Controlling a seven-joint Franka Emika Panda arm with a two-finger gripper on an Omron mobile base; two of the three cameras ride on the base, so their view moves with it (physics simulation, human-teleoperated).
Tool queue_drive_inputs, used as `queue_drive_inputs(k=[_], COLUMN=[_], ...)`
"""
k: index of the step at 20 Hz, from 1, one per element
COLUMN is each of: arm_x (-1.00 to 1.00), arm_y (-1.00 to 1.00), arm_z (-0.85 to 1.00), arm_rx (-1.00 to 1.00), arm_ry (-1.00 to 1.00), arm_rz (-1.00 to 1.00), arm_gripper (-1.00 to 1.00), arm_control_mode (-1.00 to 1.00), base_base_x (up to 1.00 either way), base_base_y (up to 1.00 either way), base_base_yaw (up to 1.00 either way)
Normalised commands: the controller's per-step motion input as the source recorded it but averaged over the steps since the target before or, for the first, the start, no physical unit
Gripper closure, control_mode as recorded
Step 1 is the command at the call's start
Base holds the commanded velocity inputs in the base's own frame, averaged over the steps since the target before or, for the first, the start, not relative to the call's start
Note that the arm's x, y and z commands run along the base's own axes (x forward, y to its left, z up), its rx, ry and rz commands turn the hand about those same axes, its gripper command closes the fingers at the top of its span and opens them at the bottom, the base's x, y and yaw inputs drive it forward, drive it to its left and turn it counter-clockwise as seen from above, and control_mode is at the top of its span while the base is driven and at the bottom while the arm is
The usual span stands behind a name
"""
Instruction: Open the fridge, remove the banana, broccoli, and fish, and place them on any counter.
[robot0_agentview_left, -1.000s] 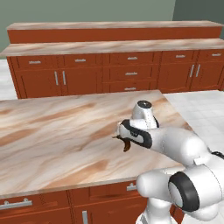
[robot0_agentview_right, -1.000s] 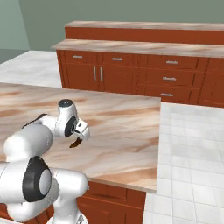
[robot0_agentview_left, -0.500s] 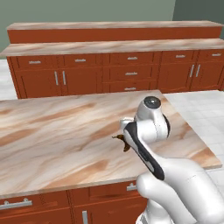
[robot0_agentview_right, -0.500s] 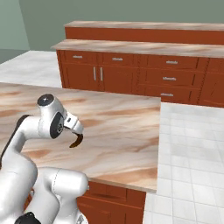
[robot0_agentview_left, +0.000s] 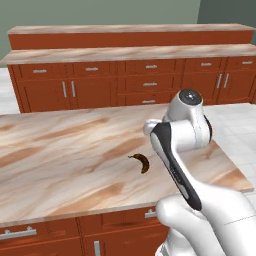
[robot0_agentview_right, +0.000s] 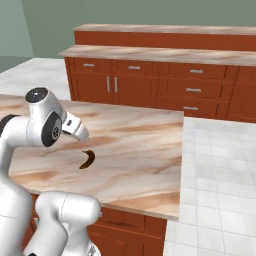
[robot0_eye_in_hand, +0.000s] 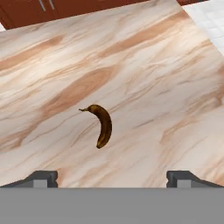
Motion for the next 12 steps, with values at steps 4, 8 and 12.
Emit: queue_drive_inputs(k=[4,8,12], arm_x=[-0.8,-1.0,-0.25], arm_y=[0.0,-0.01,0.0], arm_z=[0.83,0.49,0.06], arm_rx=[0.0,0.0,0.0], arm_ry=[0.1,0.07,0.01], arm_rz=[0.0,0.0,0.0], arm_gripper=[-1.0,-1.0,-1.0], arm_control_mode=[-1.0,-1.0,1.0], base_base_x=[0.0,0.0,-0.71], base_base_y=[0.0,0.0,0.0], base_base_yaw=[0.0,0.0,-0.02])
